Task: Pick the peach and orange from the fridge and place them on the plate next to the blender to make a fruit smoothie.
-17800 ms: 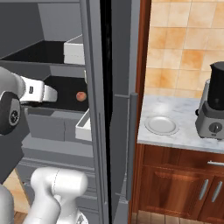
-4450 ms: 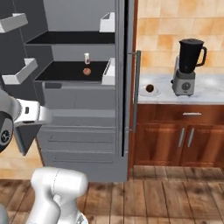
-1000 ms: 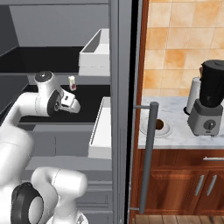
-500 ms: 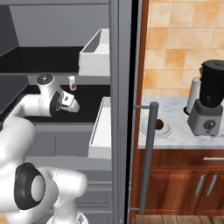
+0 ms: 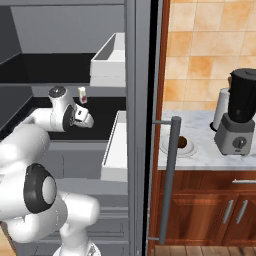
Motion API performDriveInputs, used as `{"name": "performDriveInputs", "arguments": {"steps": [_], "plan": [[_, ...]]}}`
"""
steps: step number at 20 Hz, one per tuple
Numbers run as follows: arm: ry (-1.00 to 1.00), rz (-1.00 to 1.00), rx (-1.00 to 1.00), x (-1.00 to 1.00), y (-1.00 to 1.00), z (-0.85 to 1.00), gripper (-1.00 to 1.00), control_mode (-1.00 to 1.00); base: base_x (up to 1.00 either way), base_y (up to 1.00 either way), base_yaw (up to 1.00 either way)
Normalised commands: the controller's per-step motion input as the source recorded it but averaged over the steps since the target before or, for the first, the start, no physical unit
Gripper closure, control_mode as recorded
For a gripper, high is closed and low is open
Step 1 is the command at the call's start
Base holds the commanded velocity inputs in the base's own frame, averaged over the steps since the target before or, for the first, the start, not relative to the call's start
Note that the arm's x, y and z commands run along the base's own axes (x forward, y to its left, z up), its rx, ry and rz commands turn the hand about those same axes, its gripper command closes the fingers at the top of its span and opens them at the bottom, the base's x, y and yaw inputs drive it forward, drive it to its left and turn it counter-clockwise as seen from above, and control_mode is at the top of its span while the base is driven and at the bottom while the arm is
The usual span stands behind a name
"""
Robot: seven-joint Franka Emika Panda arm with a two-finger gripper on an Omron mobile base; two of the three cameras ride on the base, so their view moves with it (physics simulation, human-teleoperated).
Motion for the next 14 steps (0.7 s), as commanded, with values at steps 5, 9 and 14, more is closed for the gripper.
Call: {"name": "performDriveInputs", "arguments": {"steps": [5, 9, 14], "plan": [[0.0, 0.0, 0.0, 0.32, 0.0, -0.17, -1.0, -1.0, 0.0, 0.0, 0.0], [0.0, 0.0, 0.0, 0.33, 0.0, -0.14, -1.0, -1.0, 0.0, 0.0, 0.0], [0.0, 0.0, 0.0, 0.35, 0.0, -0.12, -1.0, -1.0, 0.0, 0.0, 0.0]]}}
